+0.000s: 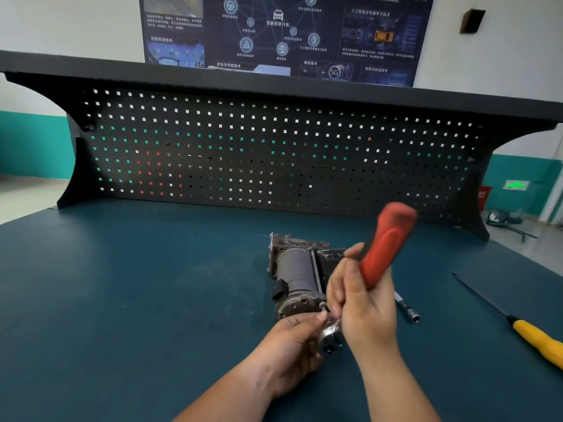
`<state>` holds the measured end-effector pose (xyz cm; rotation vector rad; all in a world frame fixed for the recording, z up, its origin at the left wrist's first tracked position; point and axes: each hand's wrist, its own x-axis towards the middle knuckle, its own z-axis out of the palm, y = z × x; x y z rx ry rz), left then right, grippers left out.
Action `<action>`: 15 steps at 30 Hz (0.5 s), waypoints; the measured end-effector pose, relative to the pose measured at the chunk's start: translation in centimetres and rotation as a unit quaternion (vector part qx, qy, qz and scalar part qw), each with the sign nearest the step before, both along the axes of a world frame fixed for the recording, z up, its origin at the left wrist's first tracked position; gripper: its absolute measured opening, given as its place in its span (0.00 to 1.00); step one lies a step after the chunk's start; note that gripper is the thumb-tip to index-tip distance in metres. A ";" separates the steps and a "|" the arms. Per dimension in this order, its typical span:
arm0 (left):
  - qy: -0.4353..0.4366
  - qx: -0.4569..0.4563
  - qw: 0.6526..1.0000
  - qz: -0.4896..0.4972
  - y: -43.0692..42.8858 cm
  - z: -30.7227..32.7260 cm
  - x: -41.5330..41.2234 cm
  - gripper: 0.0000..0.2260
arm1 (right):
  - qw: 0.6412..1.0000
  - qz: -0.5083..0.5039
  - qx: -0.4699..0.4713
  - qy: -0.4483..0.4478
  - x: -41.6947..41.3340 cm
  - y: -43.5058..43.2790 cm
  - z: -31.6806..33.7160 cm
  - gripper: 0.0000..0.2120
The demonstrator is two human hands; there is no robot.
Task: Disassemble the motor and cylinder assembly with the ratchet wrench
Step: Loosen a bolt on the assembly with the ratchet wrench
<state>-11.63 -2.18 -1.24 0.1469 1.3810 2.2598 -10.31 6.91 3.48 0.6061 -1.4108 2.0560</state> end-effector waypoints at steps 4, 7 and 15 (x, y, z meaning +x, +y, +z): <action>0.000 -0.040 0.999 0.006 -0.2 -0.1 0.0 0.05 | 0.992 0.093 0.082 -0.026 0.0 0.0 0.2 0.21; 0.005 -0.041 0.999 0.019 -0.2 -0.6 -0.4 0.11 | 0.986 0.052 0.158 -0.023 -0.3 -0.1 -0.1 0.08; 0.003 -0.019 0.999 0.032 0.1 -0.3 -0.2 0.05 | 0.994 0.005 -0.088 -0.061 0.3 0.5 0.3 0.05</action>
